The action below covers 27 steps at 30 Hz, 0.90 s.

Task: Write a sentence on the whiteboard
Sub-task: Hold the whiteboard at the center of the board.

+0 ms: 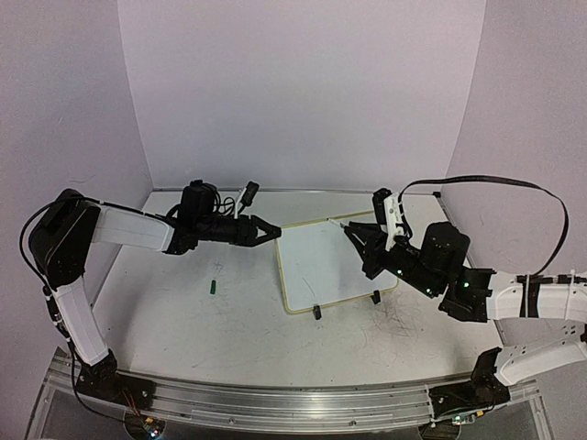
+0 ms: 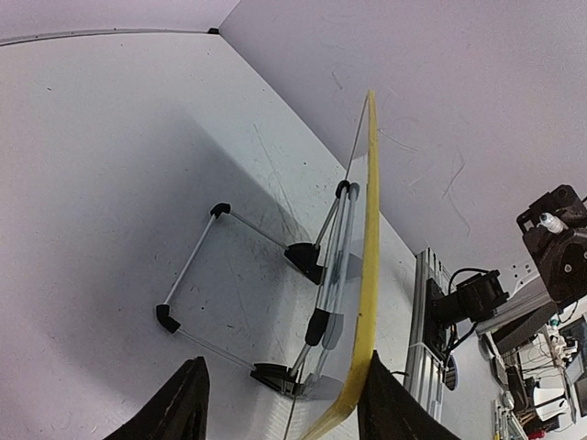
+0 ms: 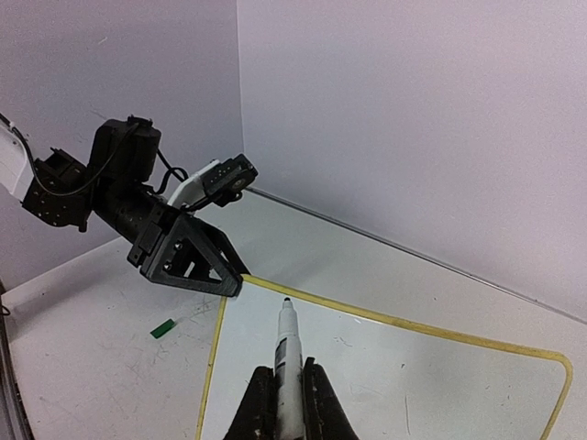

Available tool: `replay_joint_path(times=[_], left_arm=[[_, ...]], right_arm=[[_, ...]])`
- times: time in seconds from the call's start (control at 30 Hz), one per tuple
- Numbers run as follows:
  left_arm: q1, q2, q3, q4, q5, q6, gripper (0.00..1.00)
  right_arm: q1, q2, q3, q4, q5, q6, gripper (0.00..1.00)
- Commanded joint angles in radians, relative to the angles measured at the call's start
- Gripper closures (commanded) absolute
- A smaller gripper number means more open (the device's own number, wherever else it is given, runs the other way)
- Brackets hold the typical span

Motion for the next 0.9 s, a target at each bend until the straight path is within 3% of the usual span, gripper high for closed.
replay_joint_path(times=[0.0,0.43,0.87], left_arm=[[-0.006,-0.017,0.023,0.035,-0.008,-0.004,0.47],[-0.025,0.038,0.044,0.036,0.013,-0.022,0.58],[-0.038,0.048,0.049,0.036,0.004,0.0,0.78]], right_arm=[[0.005,0.012,0.005,0.041,-0.013,0.002,1.0],[0.004,0.051,0.021,0.03,-0.043,0.008,1.0],[0.004,0.025,0.006,0.03,-0.033,0.002,1.0]])
